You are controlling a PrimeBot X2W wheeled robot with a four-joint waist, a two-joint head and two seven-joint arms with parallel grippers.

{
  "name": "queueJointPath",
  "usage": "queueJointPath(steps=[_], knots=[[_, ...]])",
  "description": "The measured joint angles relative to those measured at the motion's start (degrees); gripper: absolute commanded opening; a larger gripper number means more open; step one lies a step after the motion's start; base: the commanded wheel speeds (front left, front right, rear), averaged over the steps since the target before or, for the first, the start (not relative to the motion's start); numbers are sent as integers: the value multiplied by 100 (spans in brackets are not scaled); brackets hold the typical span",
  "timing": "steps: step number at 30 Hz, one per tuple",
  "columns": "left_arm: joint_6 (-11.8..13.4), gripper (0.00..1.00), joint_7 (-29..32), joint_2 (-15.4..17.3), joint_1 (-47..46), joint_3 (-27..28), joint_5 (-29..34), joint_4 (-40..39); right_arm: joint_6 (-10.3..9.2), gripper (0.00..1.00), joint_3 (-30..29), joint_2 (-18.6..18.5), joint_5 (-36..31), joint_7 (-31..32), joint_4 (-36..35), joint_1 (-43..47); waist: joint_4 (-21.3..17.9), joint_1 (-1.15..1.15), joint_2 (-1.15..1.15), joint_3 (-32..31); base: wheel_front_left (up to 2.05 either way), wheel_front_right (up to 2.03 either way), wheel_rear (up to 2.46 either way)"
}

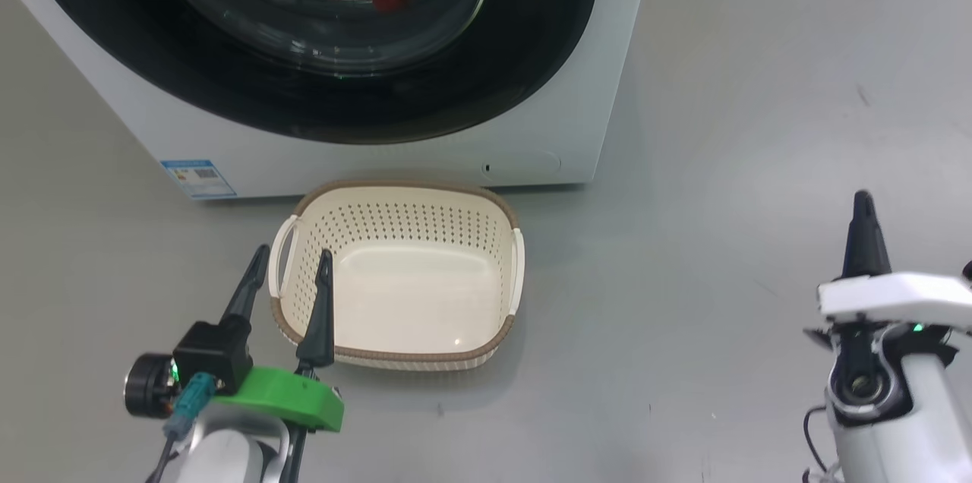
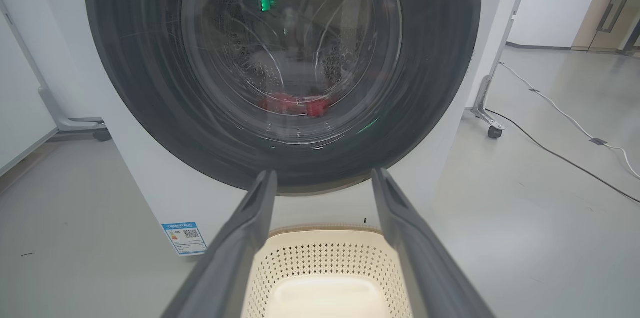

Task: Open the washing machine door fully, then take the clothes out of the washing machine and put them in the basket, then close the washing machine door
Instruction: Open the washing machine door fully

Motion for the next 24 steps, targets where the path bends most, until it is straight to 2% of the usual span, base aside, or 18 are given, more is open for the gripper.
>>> queueJointPath(steps=[12, 21, 24], knots=[[-14, 100, -1, -24, -604, -99, 34, -250, 14, 0, -582, -4, 2269, 1132, 47, -1447, 209, 0, 0, 743, 0, 0, 0], [-60, 100, -1, -40, -898, -143, 33, -272, 5, 0, -649, -75, 3012, 2002, 197, -2525, 425, 0, 0, 1221, 0, 0, 0], [-60, 100, -1, -47, -950, -200, 3, -266, -52, 0, -576, -258, 3133, 2377, 326, -2877, 544, 0, 0, 1356, 0, 0, 0]])
